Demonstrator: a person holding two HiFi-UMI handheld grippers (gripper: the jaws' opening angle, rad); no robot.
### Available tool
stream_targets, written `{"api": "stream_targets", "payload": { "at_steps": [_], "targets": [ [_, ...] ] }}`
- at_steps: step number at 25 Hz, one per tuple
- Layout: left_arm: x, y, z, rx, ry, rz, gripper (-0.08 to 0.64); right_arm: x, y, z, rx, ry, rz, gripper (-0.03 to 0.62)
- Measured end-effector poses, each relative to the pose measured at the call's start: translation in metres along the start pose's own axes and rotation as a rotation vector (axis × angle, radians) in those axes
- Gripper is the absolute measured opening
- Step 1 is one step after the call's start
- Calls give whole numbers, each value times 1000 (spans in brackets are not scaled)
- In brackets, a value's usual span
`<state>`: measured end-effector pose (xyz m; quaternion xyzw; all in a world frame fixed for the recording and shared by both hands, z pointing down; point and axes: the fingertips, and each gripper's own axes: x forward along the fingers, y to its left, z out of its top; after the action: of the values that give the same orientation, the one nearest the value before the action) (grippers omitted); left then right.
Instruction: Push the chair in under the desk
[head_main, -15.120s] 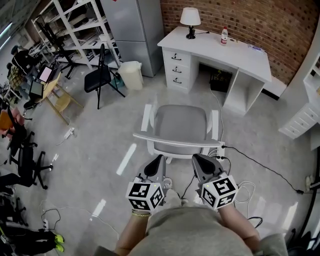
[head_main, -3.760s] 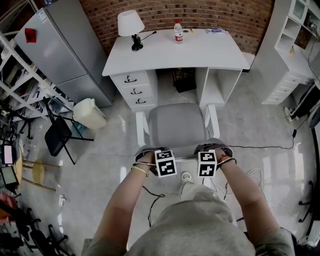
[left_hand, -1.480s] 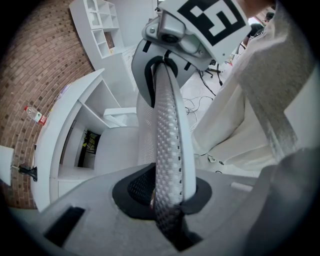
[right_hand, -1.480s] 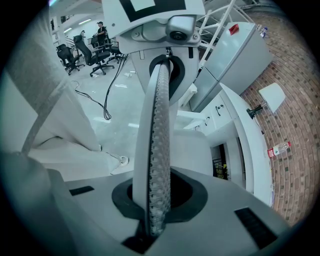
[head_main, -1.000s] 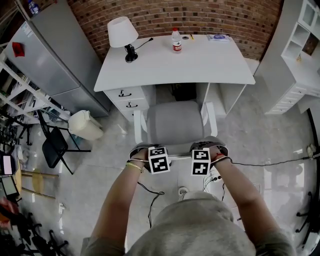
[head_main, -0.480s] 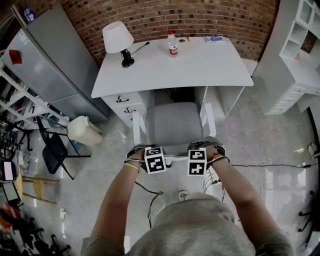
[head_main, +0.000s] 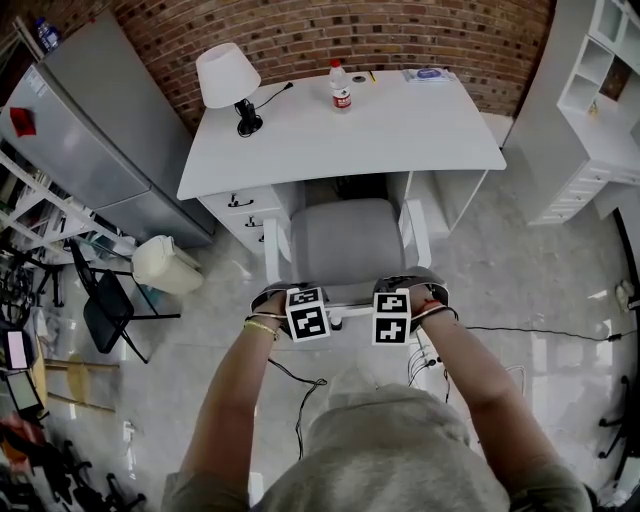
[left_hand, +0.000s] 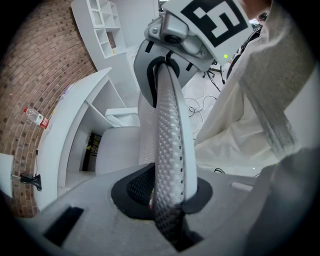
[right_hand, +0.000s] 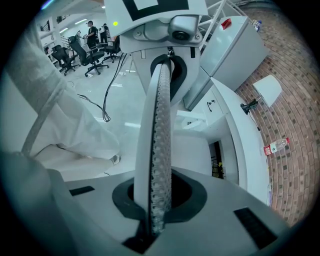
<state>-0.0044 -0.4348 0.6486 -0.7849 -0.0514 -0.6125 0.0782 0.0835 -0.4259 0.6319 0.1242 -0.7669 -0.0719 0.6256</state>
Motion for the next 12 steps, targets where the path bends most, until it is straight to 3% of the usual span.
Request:
{"api": "stream_targets", "payload": {
  "at_steps": [12],
  "targets": [
    [4,20,-2,16,3,-5,72,7,-17,-2,11,3,-9,20]
  ]
}}
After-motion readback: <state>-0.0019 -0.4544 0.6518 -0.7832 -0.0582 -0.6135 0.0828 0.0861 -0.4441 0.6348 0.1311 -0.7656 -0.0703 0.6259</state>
